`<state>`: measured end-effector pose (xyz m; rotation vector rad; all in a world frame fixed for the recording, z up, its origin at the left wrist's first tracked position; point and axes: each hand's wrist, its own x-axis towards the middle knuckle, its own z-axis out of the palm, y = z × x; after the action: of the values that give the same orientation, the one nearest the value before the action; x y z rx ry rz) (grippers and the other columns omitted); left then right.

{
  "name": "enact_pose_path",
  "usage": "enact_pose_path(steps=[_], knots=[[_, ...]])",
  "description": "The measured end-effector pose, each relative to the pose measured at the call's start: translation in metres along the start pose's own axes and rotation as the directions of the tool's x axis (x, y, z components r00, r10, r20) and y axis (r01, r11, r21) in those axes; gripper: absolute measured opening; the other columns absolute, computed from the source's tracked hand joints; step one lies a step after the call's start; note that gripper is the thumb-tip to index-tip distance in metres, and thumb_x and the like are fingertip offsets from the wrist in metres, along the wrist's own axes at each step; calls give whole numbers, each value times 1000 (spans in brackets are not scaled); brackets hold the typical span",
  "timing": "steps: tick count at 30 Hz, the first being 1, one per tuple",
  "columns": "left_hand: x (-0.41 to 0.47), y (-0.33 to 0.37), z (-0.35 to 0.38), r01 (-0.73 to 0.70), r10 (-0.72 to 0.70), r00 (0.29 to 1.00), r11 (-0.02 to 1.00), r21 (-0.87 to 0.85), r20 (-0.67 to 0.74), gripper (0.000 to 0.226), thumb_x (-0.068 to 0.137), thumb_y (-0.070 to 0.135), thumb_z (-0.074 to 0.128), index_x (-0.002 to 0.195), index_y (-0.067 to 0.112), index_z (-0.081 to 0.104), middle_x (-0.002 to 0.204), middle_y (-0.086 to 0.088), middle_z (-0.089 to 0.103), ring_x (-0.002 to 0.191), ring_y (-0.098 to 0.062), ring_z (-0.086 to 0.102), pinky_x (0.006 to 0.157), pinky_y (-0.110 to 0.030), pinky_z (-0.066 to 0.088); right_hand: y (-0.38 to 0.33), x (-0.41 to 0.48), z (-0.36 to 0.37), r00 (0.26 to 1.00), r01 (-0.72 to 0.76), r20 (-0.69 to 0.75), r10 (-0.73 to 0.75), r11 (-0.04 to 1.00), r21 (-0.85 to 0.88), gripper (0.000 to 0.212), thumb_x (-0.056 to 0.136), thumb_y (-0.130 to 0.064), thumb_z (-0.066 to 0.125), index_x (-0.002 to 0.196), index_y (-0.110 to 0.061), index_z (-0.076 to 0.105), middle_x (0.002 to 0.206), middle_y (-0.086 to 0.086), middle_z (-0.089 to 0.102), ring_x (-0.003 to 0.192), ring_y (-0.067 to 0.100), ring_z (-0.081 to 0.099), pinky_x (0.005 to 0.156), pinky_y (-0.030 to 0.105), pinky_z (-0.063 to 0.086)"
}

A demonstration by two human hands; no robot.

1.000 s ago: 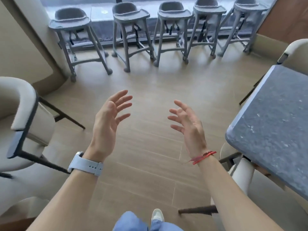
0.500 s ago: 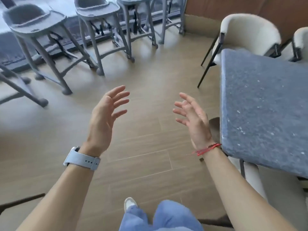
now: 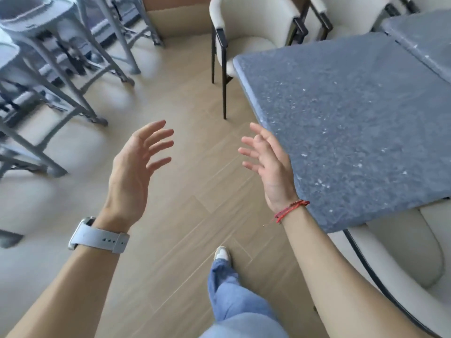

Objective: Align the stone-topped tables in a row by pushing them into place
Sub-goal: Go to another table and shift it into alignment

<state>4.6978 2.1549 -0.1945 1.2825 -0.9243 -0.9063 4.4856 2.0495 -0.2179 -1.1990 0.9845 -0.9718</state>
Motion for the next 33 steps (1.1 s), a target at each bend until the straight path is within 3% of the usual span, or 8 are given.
enact_pose_path(steps=[3, 8, 13, 17, 21, 24, 29, 33], knots=[[64, 0, 10, 24, -24, 996, 1000, 5, 81, 77, 82, 79, 59, 138, 25, 59, 140, -4, 65, 131, -26, 60, 107, -49, 48, -8, 44, -7, 994, -6, -112, 11, 999, 48, 41, 75, -62, 58, 113, -48, 65, 123, 0, 68, 108, 15, 69, 86, 30, 52], [153, 0, 50, 42, -39, 970, 999, -9, 241, 86, 75, 85, 62, 138, 26, 60, 140, -4, 66, 132, -27, 60, 104, -45, 48, -15, 86, -37, 950, -14, -311, 36, 997, 73, 39, 85, -49, 56, 122, -38, 62, 123, 3, 69, 108, 20, 69, 83, 30, 52], [218, -15, 106, 78, -59, 885, 997, -23, 461, 91, 73, 85, 63, 138, 23, 58, 137, -2, 66, 129, -24, 61, 105, -46, 48, -16, 103, -70, 860, -6, -510, 33, 999, 54, 44, 86, -49, 52, 128, -36, 60, 127, 5, 66, 107, 16, 70, 92, 37, 54], [253, -28, 142, 118, -78, 779, 993, -24, 623, 92, 73, 85, 64, 139, 21, 57, 138, -4, 65, 129, -23, 59, 106, -45, 46, -16, 105, -81, 759, -2, -651, 29, 999, 42, 38, 85, -50, 53, 122, -41, 60, 129, 7, 64, 108, 16, 69, 91, 36, 54], [283, -39, 156, 142, -72, 651, 989, -29, 756, 76, 84, 75, 57, 139, 23, 58, 140, -6, 65, 131, -26, 59, 108, -50, 46, -16, 101, -69, 632, -7, -775, 22, 1000, 23, 54, 76, -63, 56, 125, -42, 59, 129, 2, 65, 108, 12, 69, 91, 34, 56], [305, -46, 154, 187, -77, 547, 982, -32, 833, 90, 73, 86, 64, 138, 25, 59, 142, -7, 64, 132, -26, 59, 109, -48, 46, -15, 99, -44, 523, -18, -852, 12, 1000, 3, 56, 73, -66, 55, 124, -45, 59, 128, -1, 65, 110, 10, 68, 92, 33, 55], [332, -50, 144, 217, -74, 377, 976, -10, 923, 71, 84, 68, 46, 138, 23, 57, 138, -5, 64, 130, -24, 58, 113, -55, 42, -23, 96, 2, 340, -16, -940, 8, 1000, 3, 54, 71, -66, 56, 122, -46, 60, 126, -3, 66, 109, 10, 69, 95, 35, 55], [332, -41, 135, 226, -56, 317, 974, -18, 947, 86, 75, 84, 61, 138, 25, 57, 140, -6, 64, 128, -23, 59, 109, -47, 47, -29, 89, 32, 266, -8, -964, 8, 1000, 6, 40, 82, -54, 55, 121, -46, 60, 127, -3, 66, 108, 9, 69, 98, 38, 54]])
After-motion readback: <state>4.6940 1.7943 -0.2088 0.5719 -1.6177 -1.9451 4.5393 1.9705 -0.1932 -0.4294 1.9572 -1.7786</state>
